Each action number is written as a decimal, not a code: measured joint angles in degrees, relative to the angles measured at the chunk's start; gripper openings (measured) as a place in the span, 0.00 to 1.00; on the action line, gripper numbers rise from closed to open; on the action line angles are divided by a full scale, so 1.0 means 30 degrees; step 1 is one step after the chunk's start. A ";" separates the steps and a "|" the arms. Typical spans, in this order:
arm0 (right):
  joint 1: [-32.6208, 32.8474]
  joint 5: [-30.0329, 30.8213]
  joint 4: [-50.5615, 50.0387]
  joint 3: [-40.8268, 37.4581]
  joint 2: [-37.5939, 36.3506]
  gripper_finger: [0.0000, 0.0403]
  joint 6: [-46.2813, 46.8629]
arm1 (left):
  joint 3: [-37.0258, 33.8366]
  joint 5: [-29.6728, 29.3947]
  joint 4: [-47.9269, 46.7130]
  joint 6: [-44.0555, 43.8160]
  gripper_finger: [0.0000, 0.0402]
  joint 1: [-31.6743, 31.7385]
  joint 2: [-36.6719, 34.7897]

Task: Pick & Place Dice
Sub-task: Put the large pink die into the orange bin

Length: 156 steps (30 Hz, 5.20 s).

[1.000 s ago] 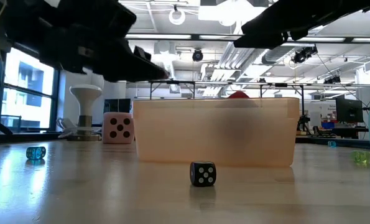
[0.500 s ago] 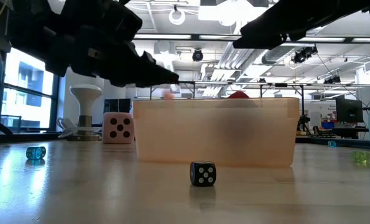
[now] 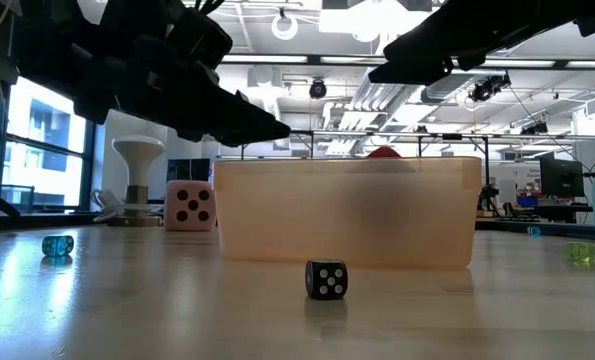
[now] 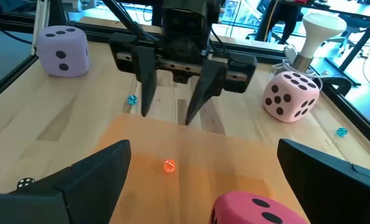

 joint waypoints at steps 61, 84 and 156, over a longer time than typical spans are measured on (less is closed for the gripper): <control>-0.0015 -0.0013 -0.0437 0.0000 0.0000 0.99 0.0335 | -0.0062 -1.1994 -0.7606 -0.0243 0.96 -0.3441 -0.6900; -0.0029 -0.0013 -0.0438 0.0000 0.0000 0.99 0.0437 | -0.0051 -2.0744 -0.8403 0.4954 0.99 -0.5342 -0.7007; -0.0852 -0.1362 -0.1435 0.0015 0.0007 0.99 0.0801 | 0.6989 -0.3454 -2.9307 -0.5092 0.99 1.0595 -0.9602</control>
